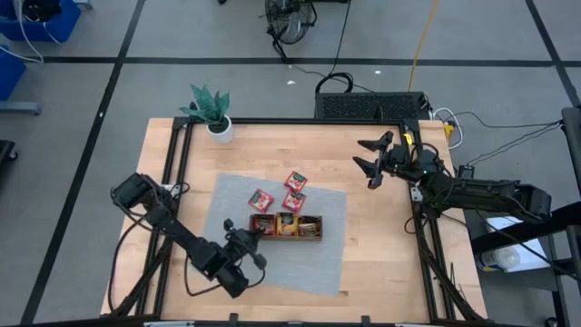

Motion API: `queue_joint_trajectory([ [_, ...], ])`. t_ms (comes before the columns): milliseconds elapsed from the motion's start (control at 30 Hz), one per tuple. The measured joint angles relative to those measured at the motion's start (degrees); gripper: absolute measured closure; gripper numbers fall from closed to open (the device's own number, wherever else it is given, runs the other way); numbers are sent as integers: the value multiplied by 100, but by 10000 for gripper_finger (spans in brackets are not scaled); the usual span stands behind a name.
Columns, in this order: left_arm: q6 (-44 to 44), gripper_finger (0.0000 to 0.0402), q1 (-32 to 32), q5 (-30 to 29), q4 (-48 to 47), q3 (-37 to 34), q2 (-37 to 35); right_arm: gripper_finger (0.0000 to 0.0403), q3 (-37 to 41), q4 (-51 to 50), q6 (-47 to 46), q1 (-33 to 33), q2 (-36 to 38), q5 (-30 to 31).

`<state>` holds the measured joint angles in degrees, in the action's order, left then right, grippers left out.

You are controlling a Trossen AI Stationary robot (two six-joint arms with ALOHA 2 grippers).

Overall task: Pick & Place Tea
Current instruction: Put the red tea bag into the left compartment of the wood organizer

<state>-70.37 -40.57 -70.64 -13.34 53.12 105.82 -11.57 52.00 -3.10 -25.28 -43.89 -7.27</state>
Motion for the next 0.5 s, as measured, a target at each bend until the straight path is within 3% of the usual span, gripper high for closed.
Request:
queue_joint_trajectory([
  [167,-300,397,44,113,-506,0,0,149,0,0,-78,0,0,4],
  [500,-123,397,418,1015,-649,2,-4,149,0,-75,-64,0,-1,170],
])
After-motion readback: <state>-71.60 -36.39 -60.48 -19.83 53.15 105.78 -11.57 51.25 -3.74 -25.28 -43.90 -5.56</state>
